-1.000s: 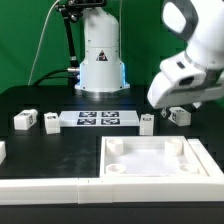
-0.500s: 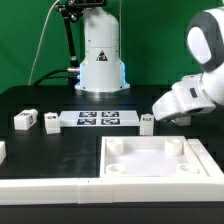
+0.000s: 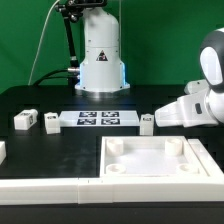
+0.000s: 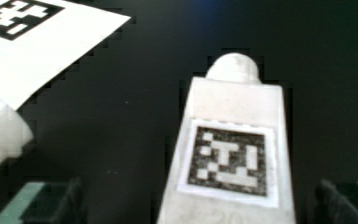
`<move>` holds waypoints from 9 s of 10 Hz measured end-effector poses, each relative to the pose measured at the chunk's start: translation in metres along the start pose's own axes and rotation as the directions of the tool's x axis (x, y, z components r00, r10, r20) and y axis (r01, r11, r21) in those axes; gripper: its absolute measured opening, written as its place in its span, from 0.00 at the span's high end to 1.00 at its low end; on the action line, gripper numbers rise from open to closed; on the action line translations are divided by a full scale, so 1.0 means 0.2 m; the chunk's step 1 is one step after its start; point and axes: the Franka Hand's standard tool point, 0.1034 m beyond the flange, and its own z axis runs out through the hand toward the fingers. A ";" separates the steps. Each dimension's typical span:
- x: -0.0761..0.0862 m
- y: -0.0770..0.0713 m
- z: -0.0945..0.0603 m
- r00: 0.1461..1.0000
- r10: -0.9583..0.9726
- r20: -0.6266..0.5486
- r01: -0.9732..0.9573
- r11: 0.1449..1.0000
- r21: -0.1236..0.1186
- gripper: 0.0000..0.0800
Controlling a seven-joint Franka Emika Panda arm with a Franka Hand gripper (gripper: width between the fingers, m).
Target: Assemble one leg
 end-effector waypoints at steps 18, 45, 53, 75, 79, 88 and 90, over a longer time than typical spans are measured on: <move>-0.33 0.10 -0.34 0.993 0.021 -0.115 -0.018 0.999 0.035 0.64; -0.09 0.94 -1.20 0.341 -0.026 -0.940 0.034 0.999 -0.016 0.64; 0.02 0.95 -1.28 0.071 -0.027 -0.997 -0.051 0.998 -0.031 0.64; 0.22 0.86 -1.23 0.061 -0.040 -0.997 -0.035 0.999 -0.042 0.28; 0.22 0.86 -1.23 0.061 -0.041 -0.997 -0.035 0.998 -0.043 0.19; 0.13 0.86 -1.22 0.289 -0.023 -0.957 0.030 0.999 -0.015 0.19; 0.14 0.83 -1.25 0.443 -0.029 -0.896 0.072 0.997 0.003 0.19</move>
Offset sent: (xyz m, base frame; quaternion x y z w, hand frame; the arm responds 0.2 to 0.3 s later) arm 0.0000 0.0000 0.0000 0.0000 0.0000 0.0000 1.0000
